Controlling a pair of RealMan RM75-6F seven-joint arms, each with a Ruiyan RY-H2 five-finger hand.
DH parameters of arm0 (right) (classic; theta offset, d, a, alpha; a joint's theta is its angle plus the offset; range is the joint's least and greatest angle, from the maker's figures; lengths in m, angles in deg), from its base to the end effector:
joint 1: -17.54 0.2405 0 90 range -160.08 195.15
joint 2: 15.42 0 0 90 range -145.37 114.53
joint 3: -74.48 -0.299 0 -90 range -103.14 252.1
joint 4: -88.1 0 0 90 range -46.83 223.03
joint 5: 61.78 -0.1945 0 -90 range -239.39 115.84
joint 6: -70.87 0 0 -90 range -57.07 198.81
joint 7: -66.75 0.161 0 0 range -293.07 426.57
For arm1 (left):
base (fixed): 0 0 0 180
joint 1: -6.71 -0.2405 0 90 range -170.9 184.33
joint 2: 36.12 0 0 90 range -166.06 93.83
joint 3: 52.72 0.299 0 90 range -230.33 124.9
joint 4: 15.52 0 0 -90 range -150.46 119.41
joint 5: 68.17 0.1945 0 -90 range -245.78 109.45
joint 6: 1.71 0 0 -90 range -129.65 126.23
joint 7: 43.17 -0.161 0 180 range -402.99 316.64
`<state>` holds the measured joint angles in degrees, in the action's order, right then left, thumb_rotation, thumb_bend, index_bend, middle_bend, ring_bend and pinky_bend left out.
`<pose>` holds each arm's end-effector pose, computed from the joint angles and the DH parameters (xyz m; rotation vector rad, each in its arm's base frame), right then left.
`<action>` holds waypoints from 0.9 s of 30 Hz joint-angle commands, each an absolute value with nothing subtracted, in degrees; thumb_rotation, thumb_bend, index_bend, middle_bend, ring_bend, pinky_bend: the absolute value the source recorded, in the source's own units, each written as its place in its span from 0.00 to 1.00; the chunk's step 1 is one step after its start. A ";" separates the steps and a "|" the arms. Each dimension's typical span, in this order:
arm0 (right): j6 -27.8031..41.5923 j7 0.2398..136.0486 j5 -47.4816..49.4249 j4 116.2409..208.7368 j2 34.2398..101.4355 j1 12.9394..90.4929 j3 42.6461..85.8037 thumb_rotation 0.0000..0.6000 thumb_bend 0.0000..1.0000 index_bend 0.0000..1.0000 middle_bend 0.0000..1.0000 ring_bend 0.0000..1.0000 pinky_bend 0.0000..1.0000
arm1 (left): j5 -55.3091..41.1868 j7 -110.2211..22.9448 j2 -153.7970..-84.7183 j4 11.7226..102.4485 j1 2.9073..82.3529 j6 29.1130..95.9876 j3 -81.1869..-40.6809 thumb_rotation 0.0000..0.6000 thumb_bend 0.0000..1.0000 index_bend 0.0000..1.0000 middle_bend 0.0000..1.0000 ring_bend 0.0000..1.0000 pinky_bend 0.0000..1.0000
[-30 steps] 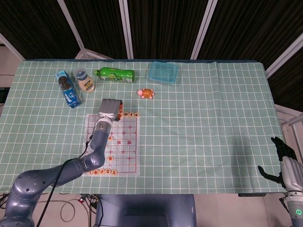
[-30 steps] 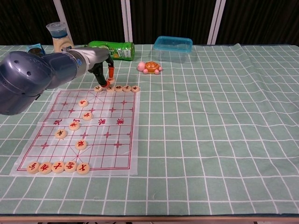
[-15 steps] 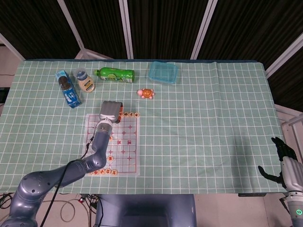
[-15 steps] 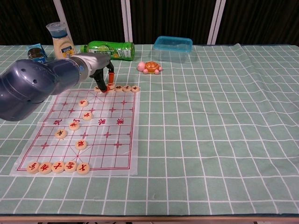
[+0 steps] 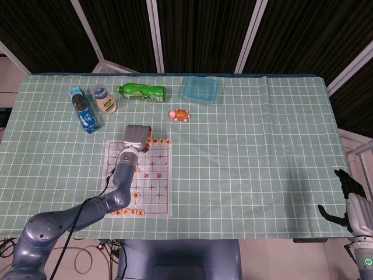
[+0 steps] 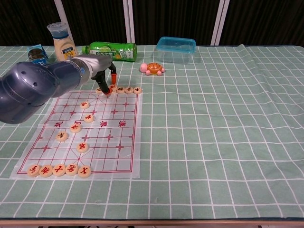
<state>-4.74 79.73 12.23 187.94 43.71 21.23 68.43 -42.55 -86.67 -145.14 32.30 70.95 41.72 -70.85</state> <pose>-0.3601 -0.1978 0.2051 1.1291 -1.2819 0.9456 -0.1324 0.4962 -0.0822 -1.6945 -0.9593 -0.5530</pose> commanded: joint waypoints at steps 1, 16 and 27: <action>-4.70 79.74 12.15 187.98 43.71 21.22 68.42 1.00 0.32 0.00 0.00 0.00 0.00 | -42.71 -86.82 -144.99 32.34 70.84 41.56 -70.85 1.00 0.31 0.33 1.00 0.98 0.97; -5.22 79.26 12.62 187.61 43.87 21.13 68.46 1.00 0.32 0.00 0.00 0.00 0.00 | -36.36 -79.71 -138.17 44.71 67.46 48.05 -73.52 1.00 0.23 0.23 0.80 0.73 0.75; -5.92 73.50 13.31 186.02 44.43 21.46 69.05 1.00 0.32 0.00 0.00 0.00 0.00 | -19.15 -72.89 -119.33 75.53 51.11 67.65 -66.03 1.00 0.14 0.00 0.00 0.01 0.06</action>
<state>-5.48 75.37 12.99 186.53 44.22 21.35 68.84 -25.56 -75.53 -125.60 67.97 57.19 60.87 -69.72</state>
